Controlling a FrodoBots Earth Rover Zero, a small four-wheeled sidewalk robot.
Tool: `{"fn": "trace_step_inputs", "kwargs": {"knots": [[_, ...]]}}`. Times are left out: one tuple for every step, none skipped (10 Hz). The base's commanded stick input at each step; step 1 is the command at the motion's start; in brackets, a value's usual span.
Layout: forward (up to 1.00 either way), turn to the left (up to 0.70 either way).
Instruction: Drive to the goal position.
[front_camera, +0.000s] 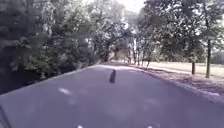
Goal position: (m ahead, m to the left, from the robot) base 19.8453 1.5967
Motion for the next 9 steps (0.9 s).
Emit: {"fn": "trace_step_inputs", "kwargs": {"knots": [[0.7, 0.35], [0.7, 0.03], [0.7, 0.0], [0.7, 0.0], [0.7, 0.0], [0.7, 0.0], [0.7, 0.0], [0.7, 0.0], [0.7, 0.0]]}}
